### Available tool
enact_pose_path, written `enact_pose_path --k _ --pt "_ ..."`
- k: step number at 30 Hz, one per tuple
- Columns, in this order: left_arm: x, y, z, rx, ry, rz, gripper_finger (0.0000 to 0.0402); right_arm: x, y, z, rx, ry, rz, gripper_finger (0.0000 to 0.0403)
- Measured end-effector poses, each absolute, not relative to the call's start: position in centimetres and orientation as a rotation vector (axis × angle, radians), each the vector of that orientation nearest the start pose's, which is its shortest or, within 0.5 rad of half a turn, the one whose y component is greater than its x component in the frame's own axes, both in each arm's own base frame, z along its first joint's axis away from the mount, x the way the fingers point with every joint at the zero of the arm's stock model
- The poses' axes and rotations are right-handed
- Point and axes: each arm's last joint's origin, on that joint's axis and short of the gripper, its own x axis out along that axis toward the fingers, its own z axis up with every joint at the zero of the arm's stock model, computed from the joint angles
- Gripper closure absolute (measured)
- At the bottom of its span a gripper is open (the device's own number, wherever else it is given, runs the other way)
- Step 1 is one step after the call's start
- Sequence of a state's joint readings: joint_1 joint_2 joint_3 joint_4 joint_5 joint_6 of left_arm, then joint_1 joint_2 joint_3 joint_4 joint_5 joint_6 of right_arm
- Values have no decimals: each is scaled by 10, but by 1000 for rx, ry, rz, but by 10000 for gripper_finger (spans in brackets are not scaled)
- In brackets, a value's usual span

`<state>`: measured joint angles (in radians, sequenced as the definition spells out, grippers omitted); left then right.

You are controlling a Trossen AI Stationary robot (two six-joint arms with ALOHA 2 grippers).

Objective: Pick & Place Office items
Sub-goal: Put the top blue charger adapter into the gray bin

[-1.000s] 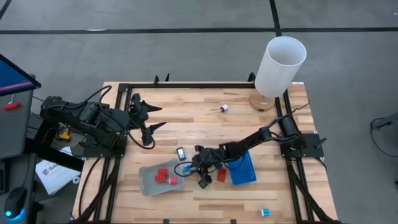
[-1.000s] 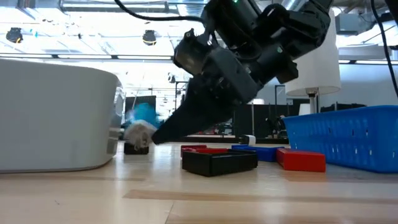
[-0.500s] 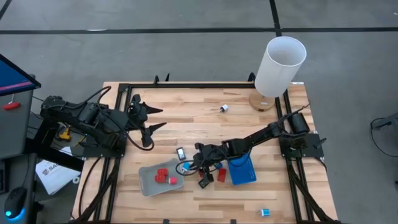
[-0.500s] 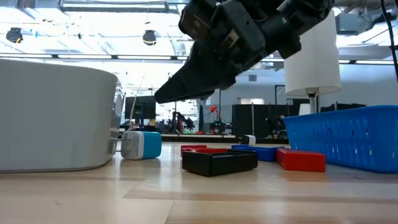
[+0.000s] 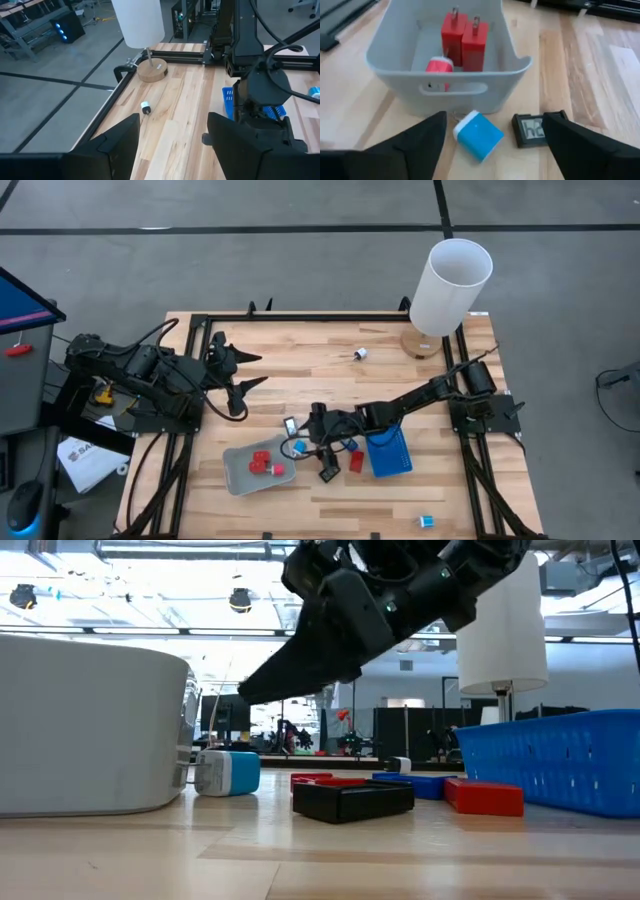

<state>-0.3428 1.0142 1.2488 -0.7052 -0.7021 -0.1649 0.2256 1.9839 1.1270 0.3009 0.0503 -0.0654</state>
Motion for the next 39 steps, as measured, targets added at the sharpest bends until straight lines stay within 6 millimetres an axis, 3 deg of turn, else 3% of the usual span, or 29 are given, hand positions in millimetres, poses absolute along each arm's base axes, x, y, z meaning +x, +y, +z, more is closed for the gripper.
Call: enact_pose_path --k 4,13,29,35,39 --pt "180 -45 402 74 378 385 174 406 91 148 -183 514 269 70" --pt "178 -44 404 33 359 388 174 422 89 123 -251 544 322 74" --pt "175 -43 406 25 349 383 174 421 92 93 -239 635 349 79" --pt "175 -43 406 13 347 385 174 421 93 94 -211 641 337 123" --pt "174 -43 406 11 348 385 174 420 95 93 -196 658 336 185"
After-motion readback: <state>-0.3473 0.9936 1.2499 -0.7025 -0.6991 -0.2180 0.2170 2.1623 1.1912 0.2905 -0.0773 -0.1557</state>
